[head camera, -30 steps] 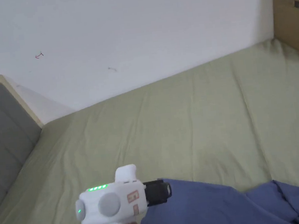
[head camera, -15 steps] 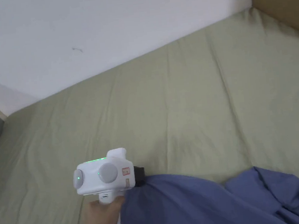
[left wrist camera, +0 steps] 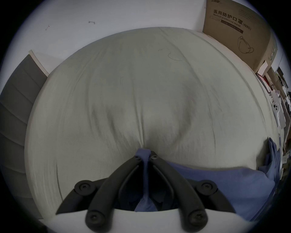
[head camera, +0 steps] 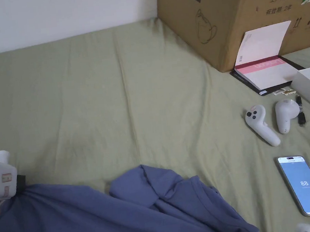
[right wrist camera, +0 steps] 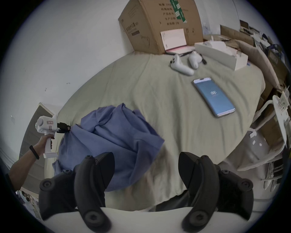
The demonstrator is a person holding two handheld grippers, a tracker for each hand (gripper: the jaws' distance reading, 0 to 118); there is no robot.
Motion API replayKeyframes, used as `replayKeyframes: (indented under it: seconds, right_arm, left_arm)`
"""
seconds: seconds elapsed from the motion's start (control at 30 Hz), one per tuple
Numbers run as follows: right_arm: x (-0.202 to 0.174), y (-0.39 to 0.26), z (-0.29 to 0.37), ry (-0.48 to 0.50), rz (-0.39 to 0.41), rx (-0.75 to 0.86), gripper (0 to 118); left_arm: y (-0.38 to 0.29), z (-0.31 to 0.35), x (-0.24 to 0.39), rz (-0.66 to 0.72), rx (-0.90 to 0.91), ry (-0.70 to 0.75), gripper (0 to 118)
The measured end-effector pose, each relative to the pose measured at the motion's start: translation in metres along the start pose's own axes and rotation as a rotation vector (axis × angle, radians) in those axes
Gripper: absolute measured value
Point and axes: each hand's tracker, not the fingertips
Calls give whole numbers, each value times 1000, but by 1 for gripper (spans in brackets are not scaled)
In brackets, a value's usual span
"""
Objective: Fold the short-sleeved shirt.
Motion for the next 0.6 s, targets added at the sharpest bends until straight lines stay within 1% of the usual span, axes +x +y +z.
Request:
replayKeyframes:
  seconds: [0.07, 0.1, 0.13, 0.17, 0.2, 0.23, 0.27, 0.33, 0.4, 0.47, 0.53, 0.6]
  right_arm:
    - [1, 2, -19, -3, -7, -34, 86]
    - [1, -2, -29, 3, -2, -43, 74]
    - [3, -3, -36, 4, 4, -33, 45]
    - [4, -4, -40, -15, 9, -36, 14]
    - [7, -5, -46, -29, 10, -49, 14]
    - [5, -8, -49, 6, -13, -58, 13]
    - [7, -9, -48, 5, -10, -54, 13]
    - [7, -8, -38, 12, 3, -25, 11]
    - [-4, -2, -24, 53, 17, 32, 11]
    - [-12, 8, -5, 122, 46, 95, 11]
    - [-30, 23, 15, 144, 105, 139, 11]
    - [-44, 37, 34, 192, 149, 199, 11]
  left_arm:
    - [0, 3, -3, 27, -1, -18, 3]
    - [-1, 3, -3, 30, 2, -22, 3]
    - [-3, 4, -3, 34, 3, -27, 3]
    - [-2, 5, -4, 38, 5, -31, 3]
    - [-2, 6, -5, 39, 7, -35, 3]
    - [-3, 9, -6, 45, 10, -44, 3]
    - [-3, 15, -9, 52, 13, -56, 3]
    - [-6, 39, -19, 78, 82, -93, 3]
    - [-15, 86, -29, 80, 193, -114, 3]
    - [-27, 143, -47, 108, 304, -160, 3]
    - [-45, 204, -62, 131, 403, -175, 3]
    - [-64, 262, -79, 143, 517, -181, 3]
